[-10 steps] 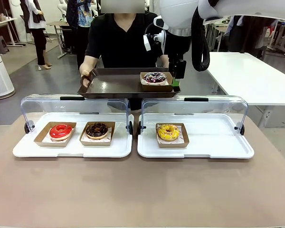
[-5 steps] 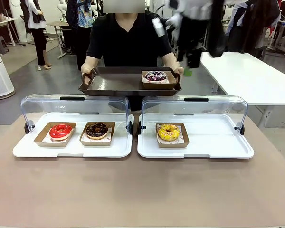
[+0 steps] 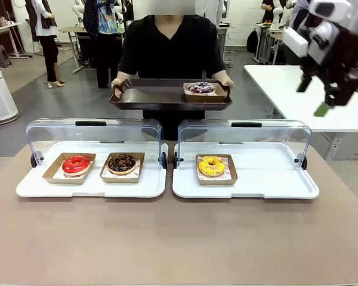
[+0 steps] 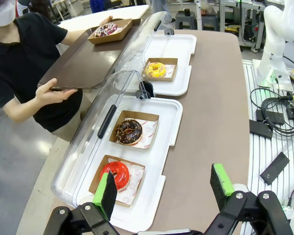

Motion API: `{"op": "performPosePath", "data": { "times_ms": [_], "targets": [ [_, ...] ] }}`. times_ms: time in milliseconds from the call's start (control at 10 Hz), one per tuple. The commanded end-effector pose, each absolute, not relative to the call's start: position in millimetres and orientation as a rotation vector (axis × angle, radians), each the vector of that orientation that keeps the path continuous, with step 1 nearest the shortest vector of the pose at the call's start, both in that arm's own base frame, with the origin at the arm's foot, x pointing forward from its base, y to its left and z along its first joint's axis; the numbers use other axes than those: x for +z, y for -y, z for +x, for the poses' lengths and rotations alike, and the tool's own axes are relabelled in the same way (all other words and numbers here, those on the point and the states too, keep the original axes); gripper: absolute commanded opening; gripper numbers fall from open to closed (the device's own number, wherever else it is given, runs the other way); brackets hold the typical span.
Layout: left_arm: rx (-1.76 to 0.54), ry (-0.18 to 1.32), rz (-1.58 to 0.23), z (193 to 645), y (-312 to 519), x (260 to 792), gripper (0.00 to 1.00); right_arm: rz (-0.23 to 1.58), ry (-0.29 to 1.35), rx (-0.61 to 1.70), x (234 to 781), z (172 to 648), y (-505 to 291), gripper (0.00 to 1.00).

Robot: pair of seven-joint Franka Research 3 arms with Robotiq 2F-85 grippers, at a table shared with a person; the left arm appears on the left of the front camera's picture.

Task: Provide the desired donut to the person.
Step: Place the picked Paper togo box onto the Handle tray extended by the person.

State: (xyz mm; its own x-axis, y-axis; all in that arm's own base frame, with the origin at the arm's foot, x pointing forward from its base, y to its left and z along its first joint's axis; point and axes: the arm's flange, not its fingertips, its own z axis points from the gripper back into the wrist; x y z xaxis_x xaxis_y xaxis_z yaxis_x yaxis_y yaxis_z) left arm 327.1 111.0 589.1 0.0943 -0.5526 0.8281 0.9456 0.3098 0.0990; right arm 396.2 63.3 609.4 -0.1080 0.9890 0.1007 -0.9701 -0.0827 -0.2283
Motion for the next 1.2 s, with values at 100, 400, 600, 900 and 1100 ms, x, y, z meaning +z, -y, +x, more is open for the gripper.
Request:
{"op": "performPosePath", "data": {
  "times_ms": [100, 400, 600, 900, 1100],
  "targets": [
    [-1.195, 0.915, -0.543, 326.6, -111.4, 589.9, 1.0, -0.059, 0.335, 1.614, 581.2, 394.3, -44.7, 1.0],
    [-1.195, 0.915, -0.543, 326.6, -111.4, 589.9, 1.0, -0.062, 0.273, 1.618, 582.2, 391.8, -41.3, 1.0],
    [-1.195, 0.915, -0.543, 326.6, -111.4, 589.9, 1.0, -0.062, 0.273, 1.618, 582.2, 391.8, -41.3, 1.0],
    [-1.195, 0.915, -0.543, 326.6, -111.4, 589.9, 1.0, 0.109, 0.342, 1.586, 577.9, 404.9, -26.7, 1.0],
    [-1.195, 0.915, -0.543, 326.6, -111.4, 589.9, 1.0, 0.375, 0.495, 1.489, 572.5, 421.3, 7.5, 1.0]
  ]
}}
